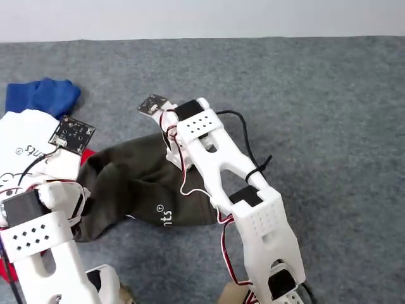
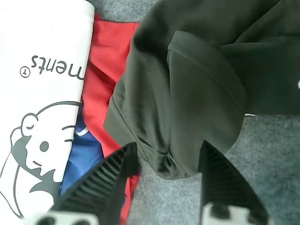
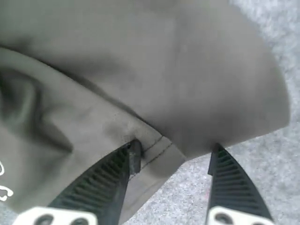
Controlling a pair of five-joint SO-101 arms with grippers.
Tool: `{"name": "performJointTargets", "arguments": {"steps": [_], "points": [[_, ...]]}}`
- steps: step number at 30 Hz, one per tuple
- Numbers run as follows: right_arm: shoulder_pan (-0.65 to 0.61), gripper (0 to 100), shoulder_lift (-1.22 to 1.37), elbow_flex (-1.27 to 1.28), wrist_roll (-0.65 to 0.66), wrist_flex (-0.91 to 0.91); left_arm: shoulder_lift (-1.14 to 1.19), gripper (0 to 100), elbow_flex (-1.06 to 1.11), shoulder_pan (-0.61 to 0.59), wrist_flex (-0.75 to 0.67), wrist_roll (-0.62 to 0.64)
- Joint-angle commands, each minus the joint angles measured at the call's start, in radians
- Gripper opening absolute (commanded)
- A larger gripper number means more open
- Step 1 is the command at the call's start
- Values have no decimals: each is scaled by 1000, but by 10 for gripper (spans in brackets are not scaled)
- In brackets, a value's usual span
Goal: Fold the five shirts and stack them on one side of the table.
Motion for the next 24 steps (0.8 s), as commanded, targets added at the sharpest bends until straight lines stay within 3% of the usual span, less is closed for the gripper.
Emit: {"name": "performJointTargets", "arguments": {"steps": [1, 6, 12, 24], "points": [[-10, 241, -10, -44, 3, 1, -14, 215, -2, -3, -21, 32], [-24, 232, -13, -44, 2, 13, -14, 215, -2, 0, -21, 55], [-33, 101, -13, -44, 2, 42, -17, 215, -2, 0, -21, 57], [-28, 93, -30, -44, 3, 48, -18, 215, -2, 0, -21, 57]]}}
